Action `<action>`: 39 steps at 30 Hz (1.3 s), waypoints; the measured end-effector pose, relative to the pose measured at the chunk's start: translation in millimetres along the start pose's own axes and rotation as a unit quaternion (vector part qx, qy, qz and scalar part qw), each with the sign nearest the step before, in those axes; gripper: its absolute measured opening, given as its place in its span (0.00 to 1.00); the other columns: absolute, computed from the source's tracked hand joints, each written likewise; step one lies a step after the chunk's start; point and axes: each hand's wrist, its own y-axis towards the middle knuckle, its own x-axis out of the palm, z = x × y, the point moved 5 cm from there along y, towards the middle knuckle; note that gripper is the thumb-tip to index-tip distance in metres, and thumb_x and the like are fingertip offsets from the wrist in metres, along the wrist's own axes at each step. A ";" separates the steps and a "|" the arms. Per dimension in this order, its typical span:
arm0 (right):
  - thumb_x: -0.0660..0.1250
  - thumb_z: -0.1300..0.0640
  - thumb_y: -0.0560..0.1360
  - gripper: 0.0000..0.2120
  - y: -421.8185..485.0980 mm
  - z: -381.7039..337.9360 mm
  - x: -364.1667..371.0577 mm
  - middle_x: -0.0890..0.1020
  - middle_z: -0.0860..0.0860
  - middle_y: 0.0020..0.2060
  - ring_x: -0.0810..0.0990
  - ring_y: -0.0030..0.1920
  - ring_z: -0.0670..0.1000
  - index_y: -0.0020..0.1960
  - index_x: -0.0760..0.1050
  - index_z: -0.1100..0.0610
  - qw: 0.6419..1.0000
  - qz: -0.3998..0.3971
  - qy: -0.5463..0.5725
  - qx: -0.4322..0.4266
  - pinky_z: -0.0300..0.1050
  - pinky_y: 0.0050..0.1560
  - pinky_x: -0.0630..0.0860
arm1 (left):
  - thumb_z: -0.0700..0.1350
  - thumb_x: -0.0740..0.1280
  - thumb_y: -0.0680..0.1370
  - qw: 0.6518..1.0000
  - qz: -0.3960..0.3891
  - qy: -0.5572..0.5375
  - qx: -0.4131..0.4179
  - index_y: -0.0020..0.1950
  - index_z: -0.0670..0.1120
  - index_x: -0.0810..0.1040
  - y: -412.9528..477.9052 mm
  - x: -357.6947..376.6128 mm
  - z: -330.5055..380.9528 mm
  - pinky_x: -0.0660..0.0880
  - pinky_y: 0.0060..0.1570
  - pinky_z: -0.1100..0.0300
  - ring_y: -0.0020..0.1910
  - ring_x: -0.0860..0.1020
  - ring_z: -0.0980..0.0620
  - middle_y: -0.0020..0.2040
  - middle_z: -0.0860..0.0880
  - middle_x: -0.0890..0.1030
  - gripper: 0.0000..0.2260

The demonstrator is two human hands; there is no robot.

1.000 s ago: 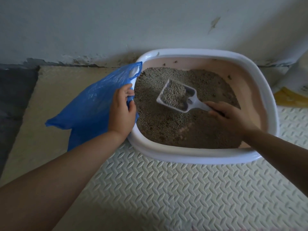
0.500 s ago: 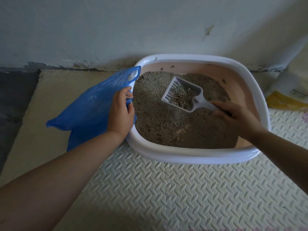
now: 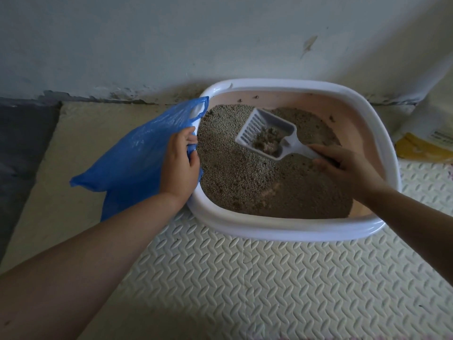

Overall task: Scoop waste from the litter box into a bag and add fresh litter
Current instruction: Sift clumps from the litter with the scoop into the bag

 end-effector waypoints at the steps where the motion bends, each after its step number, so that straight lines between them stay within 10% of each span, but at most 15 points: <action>1: 0.61 0.48 0.77 0.17 2.8 -1.3 1.2 0.78 0.46 0.39 0.76 0.38 0.48 0.65 0.73 0.43 1.000 -0.003 -0.005 0.010 0.55 0.41 0.75 | 0.31 0.61 0.77 1.000 0.004 -0.001 0.001 0.66 0.41 0.69 0.1 -0.1 -0.1 0.71 0.60 0.65 0.57 0.73 0.56 0.57 0.47 0.73 0.18; 16: 0.58 0.51 0.80 0.15 110.6 -71.5 69.1 0.73 0.50 0.27 0.68 0.24 0.48 0.41 0.78 0.57 0.982 -0.075 -0.142 0.100 0.37 0.25 0.62 | 0.31 0.60 0.77 0.999 0.013 -0.037 -0.013 0.66 0.41 0.69 -0.4 1.4 -2.9 0.69 0.61 0.66 0.58 0.73 0.53 0.57 0.45 0.74 0.18; 39: 0.57 0.51 0.81 0.18 109.8 -29.2 86.8 0.76 0.53 0.47 0.75 0.44 0.55 0.69 0.69 0.51 0.992 -0.002 -0.127 -0.014 0.44 0.38 0.67 | 0.30 0.60 0.77 0.998 0.009 -0.063 -0.019 0.66 0.42 0.69 -0.4 1.5 -3.4 0.72 0.62 0.55 0.58 0.74 0.52 0.56 0.45 0.74 0.18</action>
